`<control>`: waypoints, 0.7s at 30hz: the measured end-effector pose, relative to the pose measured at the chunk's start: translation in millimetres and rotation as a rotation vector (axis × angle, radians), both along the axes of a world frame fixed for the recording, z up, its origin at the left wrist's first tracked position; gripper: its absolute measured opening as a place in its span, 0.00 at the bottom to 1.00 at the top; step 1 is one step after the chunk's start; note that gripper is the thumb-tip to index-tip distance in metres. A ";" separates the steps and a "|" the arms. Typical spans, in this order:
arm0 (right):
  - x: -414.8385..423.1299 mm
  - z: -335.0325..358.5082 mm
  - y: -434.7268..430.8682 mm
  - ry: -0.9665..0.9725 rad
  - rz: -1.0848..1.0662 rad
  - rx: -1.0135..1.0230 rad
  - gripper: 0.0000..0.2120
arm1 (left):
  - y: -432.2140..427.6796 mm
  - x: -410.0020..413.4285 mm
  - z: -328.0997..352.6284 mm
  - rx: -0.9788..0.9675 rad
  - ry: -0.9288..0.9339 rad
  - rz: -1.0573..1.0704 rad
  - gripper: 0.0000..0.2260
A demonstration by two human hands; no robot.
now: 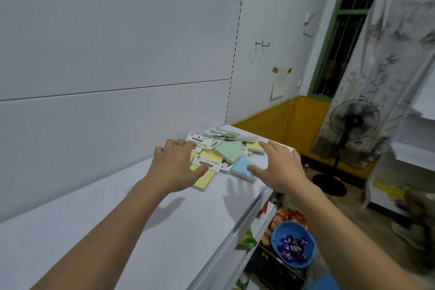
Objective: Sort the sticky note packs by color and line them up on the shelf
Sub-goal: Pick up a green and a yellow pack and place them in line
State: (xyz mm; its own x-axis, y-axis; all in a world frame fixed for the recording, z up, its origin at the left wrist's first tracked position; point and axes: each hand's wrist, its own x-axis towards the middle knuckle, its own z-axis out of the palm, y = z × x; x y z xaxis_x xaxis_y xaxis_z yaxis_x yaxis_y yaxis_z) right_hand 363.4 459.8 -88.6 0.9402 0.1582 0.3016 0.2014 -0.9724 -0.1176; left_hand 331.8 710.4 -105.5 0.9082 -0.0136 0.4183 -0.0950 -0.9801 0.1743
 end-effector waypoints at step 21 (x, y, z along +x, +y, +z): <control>221.6 -26.7 -63.1 0.116 0.176 0.090 0.33 | -86.5 158.6 -19.9 0.076 0.141 0.389 0.26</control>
